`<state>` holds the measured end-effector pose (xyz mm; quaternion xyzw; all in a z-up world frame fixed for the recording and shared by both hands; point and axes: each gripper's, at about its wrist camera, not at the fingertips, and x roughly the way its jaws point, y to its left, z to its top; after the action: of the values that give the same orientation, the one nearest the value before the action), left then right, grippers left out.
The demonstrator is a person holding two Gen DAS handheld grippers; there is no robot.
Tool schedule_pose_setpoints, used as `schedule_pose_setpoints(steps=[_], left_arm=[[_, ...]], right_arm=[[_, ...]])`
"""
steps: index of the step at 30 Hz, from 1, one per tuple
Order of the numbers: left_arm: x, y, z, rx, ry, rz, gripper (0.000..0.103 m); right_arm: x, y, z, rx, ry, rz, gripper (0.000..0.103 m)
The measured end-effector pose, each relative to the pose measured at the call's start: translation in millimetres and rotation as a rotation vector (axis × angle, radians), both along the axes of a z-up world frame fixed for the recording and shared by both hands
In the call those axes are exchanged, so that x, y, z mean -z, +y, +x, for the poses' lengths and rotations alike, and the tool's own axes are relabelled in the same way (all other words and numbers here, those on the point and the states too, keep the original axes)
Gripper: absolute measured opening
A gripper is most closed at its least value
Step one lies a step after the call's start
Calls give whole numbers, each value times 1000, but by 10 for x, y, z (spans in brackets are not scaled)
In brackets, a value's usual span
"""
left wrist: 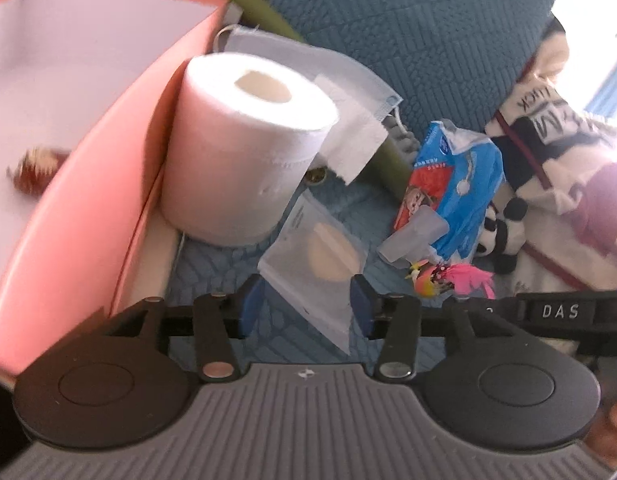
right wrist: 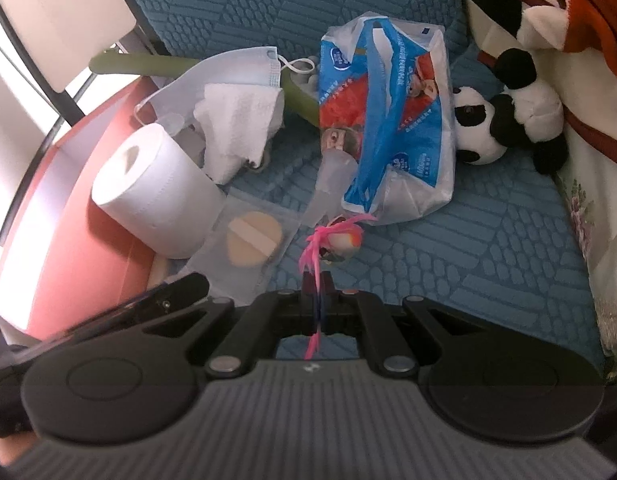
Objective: Organize soft objects
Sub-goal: 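Lift the pink ribbon toy with the right tool while the left tool releases the bag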
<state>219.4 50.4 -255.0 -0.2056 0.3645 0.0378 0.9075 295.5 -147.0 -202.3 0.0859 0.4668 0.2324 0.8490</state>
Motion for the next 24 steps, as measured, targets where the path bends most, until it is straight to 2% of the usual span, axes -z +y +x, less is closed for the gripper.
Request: schedule_pose_setpoints(steps=[2, 6, 9, 14, 19, 24], left_arm=[[-2, -18, 47, 19, -15, 39, 66], [10, -64, 164, 48, -32, 129, 70], [-3, -129, 204, 74, -55, 203, 71], [2, -252, 255, 155, -85, 266, 71], [139, -256, 478, 188, -37, 249, 71], [232, -338, 611, 238, -9, 298, 71]], right_arm=[[1, 11, -1, -2, -1, -12, 5], [8, 0, 15, 5, 4, -21, 5], [21, -23, 29, 23, 11, -21, 5], [24, -52, 28, 44, 15, -17, 5], [32, -49, 25, 44, 20, -25, 5], [68, 2, 36, 25, 31, -49, 5]])
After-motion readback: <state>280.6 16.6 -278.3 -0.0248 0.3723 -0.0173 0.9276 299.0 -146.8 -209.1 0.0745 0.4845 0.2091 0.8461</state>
